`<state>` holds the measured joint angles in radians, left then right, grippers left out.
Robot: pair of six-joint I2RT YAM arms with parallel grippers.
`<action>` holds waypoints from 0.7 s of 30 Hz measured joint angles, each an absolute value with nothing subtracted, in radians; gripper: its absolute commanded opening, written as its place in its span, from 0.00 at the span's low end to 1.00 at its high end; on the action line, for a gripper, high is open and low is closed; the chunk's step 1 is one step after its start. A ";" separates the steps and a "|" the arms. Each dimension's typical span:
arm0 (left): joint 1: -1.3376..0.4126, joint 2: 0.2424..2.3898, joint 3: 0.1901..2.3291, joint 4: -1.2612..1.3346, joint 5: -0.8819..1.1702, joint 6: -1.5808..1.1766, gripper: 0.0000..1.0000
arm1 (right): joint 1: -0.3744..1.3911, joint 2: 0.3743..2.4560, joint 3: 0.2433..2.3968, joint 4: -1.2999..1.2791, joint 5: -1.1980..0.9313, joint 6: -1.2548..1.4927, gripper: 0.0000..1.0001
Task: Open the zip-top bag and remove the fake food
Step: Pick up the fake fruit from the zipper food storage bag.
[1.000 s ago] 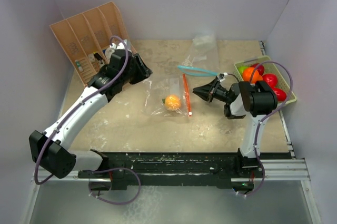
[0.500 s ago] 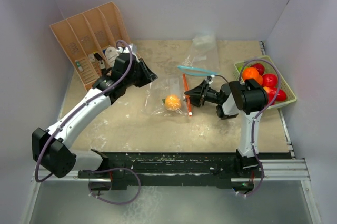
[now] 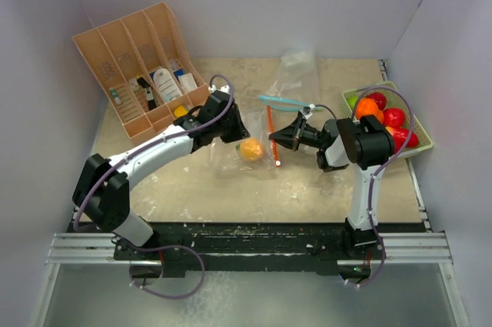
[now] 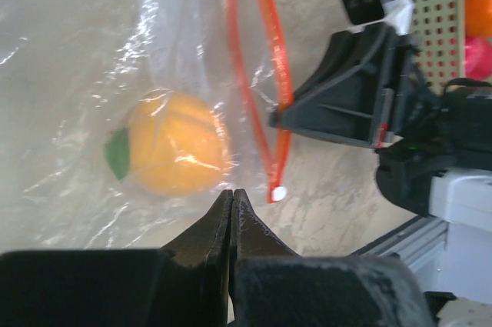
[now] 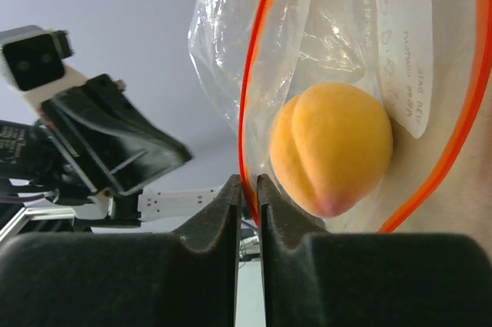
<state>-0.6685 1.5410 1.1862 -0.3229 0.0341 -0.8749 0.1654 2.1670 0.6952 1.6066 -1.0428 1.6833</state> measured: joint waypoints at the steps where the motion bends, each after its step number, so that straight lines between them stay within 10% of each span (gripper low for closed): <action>1: -0.668 1.547 1.177 -0.325 0.028 -0.871 0.00 | 0.165 2.163 0.696 1.607 -1.043 1.681 0.07; 10: -0.668 1.583 1.096 -0.339 0.007 -0.824 0.00 | 0.165 2.128 0.698 1.607 -1.043 1.686 0.02; 21: -0.664 1.774 1.050 -0.276 0.035 -0.815 0.00 | 0.165 2.037 0.678 1.580 -1.038 1.616 0.41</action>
